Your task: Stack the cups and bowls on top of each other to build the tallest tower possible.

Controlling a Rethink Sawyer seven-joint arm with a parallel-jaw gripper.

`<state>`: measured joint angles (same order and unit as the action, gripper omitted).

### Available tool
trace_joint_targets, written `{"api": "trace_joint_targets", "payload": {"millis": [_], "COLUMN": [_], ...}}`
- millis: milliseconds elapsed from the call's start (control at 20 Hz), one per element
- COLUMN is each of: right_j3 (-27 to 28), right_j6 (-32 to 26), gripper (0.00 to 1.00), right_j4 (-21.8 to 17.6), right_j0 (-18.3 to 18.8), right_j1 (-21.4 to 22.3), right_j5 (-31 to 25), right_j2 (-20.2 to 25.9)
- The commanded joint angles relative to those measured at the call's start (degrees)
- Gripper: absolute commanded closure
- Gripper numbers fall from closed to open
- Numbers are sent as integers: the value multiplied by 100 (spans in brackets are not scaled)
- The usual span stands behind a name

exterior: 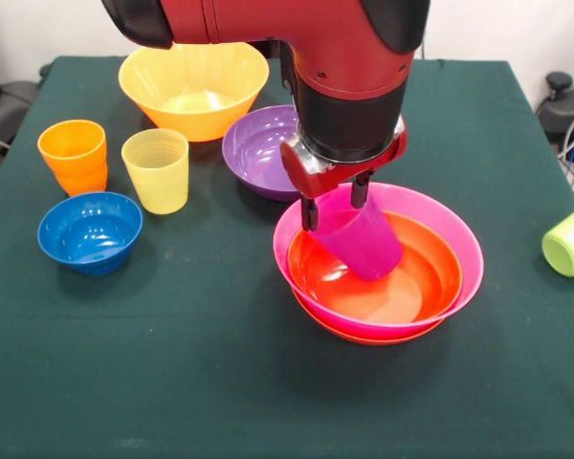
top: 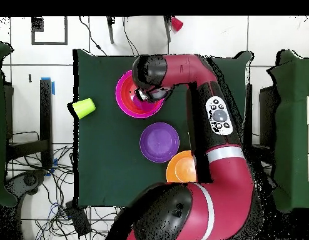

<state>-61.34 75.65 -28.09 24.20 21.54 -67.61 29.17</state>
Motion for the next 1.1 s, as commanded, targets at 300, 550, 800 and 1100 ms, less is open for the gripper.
{"api": "trace_joint_targets", "payload": {"millis": [300,550,800,1100], "right_j3": [-140,-265,-243,-343], "right_j6": [-369,-177,-212,-281], "gripper": [0,0,0,0], "right_j4": [34,195,256,276], "right_j0": [66,23,-3,17], "right_j1": [-44,313,270,353], "right_j5": [287,15,72,131], "right_j2": [123,89,77,64]}}
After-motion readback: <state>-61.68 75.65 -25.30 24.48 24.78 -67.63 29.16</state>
